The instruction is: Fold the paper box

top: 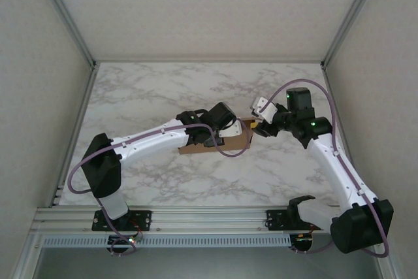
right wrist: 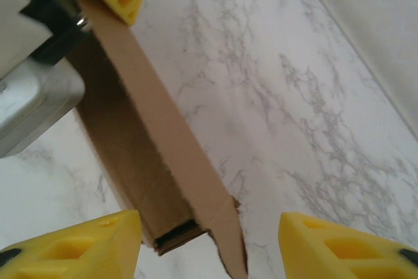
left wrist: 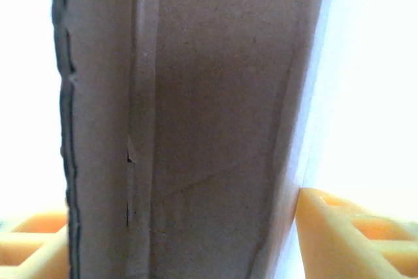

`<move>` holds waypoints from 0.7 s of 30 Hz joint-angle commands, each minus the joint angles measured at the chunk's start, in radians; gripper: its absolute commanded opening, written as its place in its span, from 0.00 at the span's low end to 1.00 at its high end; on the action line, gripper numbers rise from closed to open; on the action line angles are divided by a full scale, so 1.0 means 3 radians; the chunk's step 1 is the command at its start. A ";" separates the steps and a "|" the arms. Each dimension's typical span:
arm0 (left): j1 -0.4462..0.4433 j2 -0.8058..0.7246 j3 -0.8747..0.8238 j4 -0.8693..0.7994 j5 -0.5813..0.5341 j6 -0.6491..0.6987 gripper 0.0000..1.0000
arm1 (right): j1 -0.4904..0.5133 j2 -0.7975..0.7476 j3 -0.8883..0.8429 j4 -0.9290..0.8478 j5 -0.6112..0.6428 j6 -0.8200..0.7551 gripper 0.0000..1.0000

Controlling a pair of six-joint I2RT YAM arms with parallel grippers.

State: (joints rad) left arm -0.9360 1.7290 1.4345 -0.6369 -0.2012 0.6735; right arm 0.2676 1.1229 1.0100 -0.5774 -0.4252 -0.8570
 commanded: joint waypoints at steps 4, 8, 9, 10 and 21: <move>0.0017 -0.0010 0.0020 -0.0074 0.0053 0.0001 0.67 | -0.0049 0.0127 0.0006 -0.0011 -0.0058 -0.0154 0.56; 0.0016 -0.0012 0.0017 -0.0061 0.0023 -0.0014 0.67 | -0.0052 0.0258 0.0028 0.0080 0.0107 -0.0042 0.45; 0.0016 -0.0019 0.0016 -0.0061 0.0007 -0.0019 0.67 | -0.0054 0.0286 0.0046 0.0077 0.0121 -0.0024 0.40; 0.0016 -0.0023 0.0009 -0.0052 -0.0002 -0.0021 0.67 | -0.0051 0.0303 0.0068 0.0062 0.0118 0.0003 0.35; 0.0042 -0.0020 0.0054 0.0012 -0.0026 -0.0104 0.67 | 0.0015 0.0320 0.0207 -0.0100 -0.0049 0.0820 0.04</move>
State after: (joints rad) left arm -0.9340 1.7287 1.4345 -0.6292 -0.2016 0.6712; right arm 0.2600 1.2232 1.0359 -0.5888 -0.3973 -0.7246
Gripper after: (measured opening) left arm 0.674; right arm 0.041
